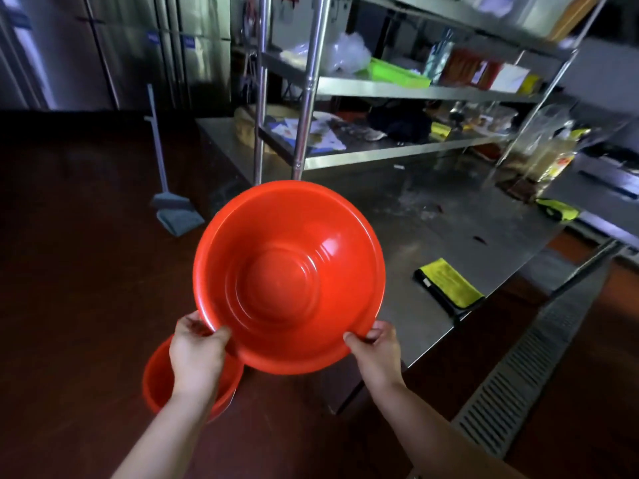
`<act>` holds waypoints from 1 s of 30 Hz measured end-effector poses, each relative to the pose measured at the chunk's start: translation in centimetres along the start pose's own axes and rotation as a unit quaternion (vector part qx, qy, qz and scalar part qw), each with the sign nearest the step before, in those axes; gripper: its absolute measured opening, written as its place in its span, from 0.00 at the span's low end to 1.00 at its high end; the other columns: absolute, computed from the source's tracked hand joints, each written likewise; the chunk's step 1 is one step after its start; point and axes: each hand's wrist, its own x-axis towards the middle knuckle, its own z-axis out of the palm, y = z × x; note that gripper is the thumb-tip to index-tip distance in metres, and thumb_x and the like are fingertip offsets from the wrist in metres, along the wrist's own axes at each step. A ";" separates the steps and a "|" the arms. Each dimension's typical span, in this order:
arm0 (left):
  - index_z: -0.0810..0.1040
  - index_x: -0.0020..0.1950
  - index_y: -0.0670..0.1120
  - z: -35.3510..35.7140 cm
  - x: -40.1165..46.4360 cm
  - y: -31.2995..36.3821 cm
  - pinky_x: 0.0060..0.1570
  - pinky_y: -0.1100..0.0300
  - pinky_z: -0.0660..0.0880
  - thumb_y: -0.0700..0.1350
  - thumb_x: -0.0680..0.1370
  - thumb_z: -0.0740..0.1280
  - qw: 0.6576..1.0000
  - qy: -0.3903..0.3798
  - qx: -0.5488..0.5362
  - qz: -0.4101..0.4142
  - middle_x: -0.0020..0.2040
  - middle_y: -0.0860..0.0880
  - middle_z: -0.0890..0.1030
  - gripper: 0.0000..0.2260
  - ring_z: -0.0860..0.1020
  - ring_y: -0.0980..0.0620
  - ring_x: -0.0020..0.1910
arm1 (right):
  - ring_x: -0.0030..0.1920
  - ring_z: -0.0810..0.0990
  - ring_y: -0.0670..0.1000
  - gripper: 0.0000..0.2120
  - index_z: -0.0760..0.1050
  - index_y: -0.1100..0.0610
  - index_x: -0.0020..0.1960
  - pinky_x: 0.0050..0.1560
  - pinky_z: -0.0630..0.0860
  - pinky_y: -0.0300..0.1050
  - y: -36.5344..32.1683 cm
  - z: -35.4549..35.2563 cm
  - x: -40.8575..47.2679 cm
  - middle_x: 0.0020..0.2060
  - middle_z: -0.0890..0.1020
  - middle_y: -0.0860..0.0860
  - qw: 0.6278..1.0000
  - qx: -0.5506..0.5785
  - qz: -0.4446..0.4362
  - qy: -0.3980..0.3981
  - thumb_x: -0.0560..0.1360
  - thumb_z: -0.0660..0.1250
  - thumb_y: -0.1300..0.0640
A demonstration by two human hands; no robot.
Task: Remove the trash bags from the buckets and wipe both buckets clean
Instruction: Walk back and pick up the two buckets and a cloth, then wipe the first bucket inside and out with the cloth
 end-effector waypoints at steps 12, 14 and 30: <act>0.73 0.49 0.47 9.1 0.9 4.6 0.36 0.64 0.74 0.33 0.69 0.70 0.994 -0.078 -0.051 0.055 0.37 0.51 0.78 0.15 0.77 0.54 0.34 | 0.38 0.76 0.50 0.17 0.69 0.59 0.49 0.38 0.70 0.41 -3.3 -6.4 5.4 0.36 0.74 0.50 0.996 0.035 -0.046 0.063 0.67 0.76 0.60; 0.72 0.49 0.47 11.0 1.0 4.2 0.38 0.64 0.75 0.33 0.69 0.70 0.993 -0.089 -0.048 0.057 0.38 0.50 0.78 0.15 0.77 0.52 0.36 | 0.38 0.75 0.50 0.18 0.69 0.58 0.50 0.38 0.69 0.40 -2.7 -7.2 6.7 0.36 0.73 0.49 0.996 0.032 -0.042 0.066 0.68 0.76 0.60; 0.71 0.63 0.40 28.2 3.3 2.4 0.51 0.60 0.70 0.36 0.75 0.68 0.996 -0.046 0.022 0.076 0.52 0.43 0.78 0.17 0.76 0.51 0.49 | 0.41 0.79 0.54 0.07 0.74 0.56 0.54 0.39 0.68 0.44 4.6 -13.5 26.2 0.41 0.81 0.52 0.988 -0.080 -0.135 0.009 0.77 0.64 0.56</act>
